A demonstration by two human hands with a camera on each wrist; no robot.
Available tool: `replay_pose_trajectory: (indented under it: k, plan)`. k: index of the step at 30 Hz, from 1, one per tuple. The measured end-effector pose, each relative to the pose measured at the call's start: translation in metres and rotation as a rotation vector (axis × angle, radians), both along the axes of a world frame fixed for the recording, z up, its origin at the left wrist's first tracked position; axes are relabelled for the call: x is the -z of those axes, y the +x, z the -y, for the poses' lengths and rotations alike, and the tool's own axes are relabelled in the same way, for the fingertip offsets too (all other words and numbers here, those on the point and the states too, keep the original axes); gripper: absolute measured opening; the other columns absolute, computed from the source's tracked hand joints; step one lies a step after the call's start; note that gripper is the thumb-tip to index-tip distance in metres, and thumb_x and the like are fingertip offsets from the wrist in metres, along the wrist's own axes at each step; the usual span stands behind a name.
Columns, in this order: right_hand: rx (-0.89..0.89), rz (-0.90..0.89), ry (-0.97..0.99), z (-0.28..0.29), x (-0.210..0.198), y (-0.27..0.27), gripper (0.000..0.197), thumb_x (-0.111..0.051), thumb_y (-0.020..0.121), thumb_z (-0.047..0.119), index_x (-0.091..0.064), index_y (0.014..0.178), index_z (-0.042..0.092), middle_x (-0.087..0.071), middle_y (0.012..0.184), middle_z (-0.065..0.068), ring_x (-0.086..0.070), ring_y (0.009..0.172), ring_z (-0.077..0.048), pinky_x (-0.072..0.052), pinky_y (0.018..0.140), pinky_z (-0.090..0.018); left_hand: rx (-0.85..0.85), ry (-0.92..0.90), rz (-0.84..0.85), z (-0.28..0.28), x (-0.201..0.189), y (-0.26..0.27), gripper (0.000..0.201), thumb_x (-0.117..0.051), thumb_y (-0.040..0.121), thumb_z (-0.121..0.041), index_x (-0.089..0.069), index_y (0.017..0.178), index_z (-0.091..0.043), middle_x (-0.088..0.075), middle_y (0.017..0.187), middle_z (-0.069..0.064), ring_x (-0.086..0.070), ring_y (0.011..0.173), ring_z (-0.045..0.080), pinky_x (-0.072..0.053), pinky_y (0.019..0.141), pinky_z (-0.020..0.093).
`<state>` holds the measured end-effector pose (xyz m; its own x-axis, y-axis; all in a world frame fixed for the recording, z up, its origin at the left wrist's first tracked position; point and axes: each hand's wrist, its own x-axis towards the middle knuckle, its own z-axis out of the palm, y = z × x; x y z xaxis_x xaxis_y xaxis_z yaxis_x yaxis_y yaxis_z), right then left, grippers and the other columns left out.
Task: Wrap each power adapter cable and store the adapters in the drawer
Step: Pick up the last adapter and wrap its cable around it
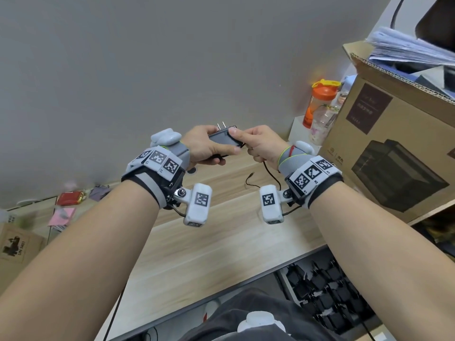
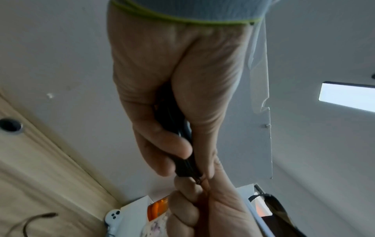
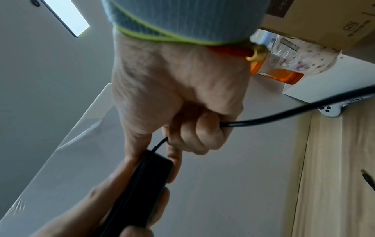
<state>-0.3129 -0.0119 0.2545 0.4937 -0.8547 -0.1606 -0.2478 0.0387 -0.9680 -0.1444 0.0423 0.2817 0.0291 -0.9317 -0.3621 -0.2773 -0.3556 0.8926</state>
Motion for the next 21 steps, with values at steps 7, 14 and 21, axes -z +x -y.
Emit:
replay_pose_trajectory:
  k: [7,14,21]
  plan:
    - [0.023,0.022,-0.005,-0.001,0.002,0.001,0.04,-0.056,0.095,0.05,-0.052,0.069,0.02,-0.015,0.064,0.001,-0.011,0.052,-0.014,-0.008,0.047,-0.026,-0.198,-0.078,-0.163,0.001,-0.003,-0.006,0.046,-0.075,0.081,-0.046,-0.072,0.108,-0.01,-0.071,0.096,0.006,-0.065,0.059,0.017,-0.049,0.046,0.014]
    - [-0.075,-0.056,-0.103,0.002,0.004,-0.018,0.03,-0.06,0.096,0.038,-0.074,0.084,0.014,-0.017,0.058,0.001,-0.011,0.054,-0.018,-0.012,0.048,-0.026,-0.266,-0.106,0.017,0.009,-0.009,0.009,0.042,-0.09,0.064,-0.039,-0.075,0.094,-0.015,-0.069,0.077,0.001,-0.048,0.049,0.013,-0.037,0.039,0.015]
    - [-0.001,-0.177,-0.286,0.018,-0.007,-0.03,0.016,-0.073,0.088,0.027,-0.071,0.072,0.022,-0.044,0.051,0.009,-0.033,0.05,-0.005,-0.031,0.052,-0.015,-0.168,-0.117,0.169,0.009,-0.001,0.002,0.043,-0.092,0.061,-0.037,-0.073,0.092,-0.013,-0.062,0.073,0.0,-0.047,0.043,0.007,-0.041,0.042,0.015]
